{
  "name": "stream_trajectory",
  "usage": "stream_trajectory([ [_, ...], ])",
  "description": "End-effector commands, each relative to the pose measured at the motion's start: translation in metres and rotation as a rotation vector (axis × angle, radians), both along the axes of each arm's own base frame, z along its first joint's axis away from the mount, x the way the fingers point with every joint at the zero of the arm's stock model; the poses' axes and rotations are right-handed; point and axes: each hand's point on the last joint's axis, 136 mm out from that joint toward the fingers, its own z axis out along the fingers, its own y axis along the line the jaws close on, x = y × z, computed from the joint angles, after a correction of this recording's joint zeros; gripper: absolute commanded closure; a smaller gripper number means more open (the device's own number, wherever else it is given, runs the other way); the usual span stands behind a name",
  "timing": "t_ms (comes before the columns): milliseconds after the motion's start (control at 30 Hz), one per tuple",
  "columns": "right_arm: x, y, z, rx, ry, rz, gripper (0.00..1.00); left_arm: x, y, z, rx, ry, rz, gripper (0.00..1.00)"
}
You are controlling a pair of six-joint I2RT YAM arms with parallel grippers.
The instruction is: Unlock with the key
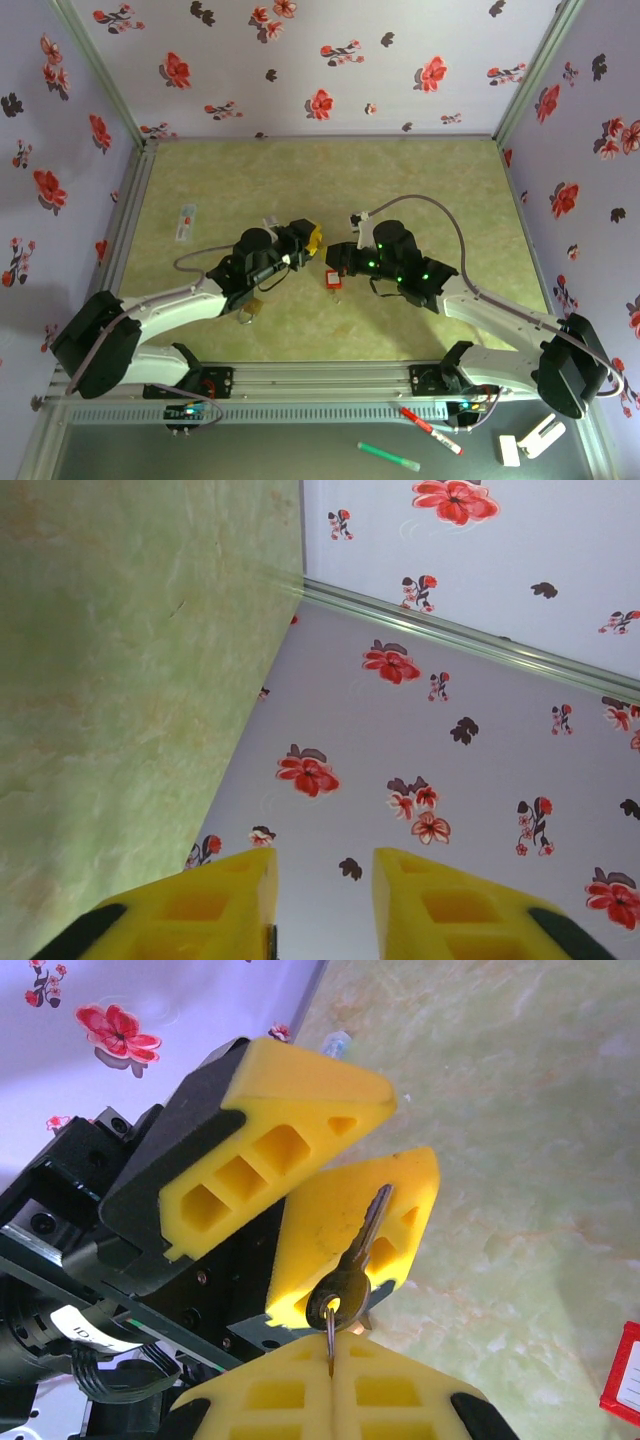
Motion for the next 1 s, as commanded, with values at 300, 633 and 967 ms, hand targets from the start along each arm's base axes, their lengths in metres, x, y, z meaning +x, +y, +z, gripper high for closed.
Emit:
stream_trajectory([
  [300, 0.000, -0.002, 0.002, -0.012, -0.031, -0.005, 1.00, -0.002, 0.005, 0.012, 0.011, -0.059, -0.010, 0.90],
  [633, 0.002, -0.005, 0.006, -0.023, -0.038, -0.007, 1.00, -0.007, 0.011, 0.012, 0.038, -0.081, -0.016, 1.00],
  [967, 0.016, -0.011, 0.039, 0.306, 0.060, -0.134, 0.35, -0.004, 0.058, 0.049, 0.318, -0.352, 0.126, 1.00],
])
